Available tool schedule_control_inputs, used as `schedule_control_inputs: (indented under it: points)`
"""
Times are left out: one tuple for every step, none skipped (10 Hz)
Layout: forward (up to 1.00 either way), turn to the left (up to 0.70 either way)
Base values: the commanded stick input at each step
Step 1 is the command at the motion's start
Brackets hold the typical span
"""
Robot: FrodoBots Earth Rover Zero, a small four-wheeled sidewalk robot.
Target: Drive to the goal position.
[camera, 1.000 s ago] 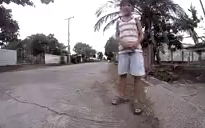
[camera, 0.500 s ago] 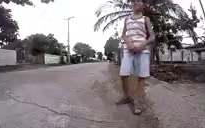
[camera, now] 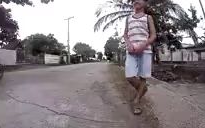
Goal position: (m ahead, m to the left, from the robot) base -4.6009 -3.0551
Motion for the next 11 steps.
schedule_control_inputs:
  points:
    - [0.00,0.00]
    - [0.00,0.00]
    - [0.00,0.00]
    - [0.00,0.00]
    - [0.00,0.00]
    - [0.00,0.00]
    - [0.00,0.00]
    - [0.35,0.00]
    - [0.70,0.00]
    - [0.70,0.24]
    - [0.70,0.00]
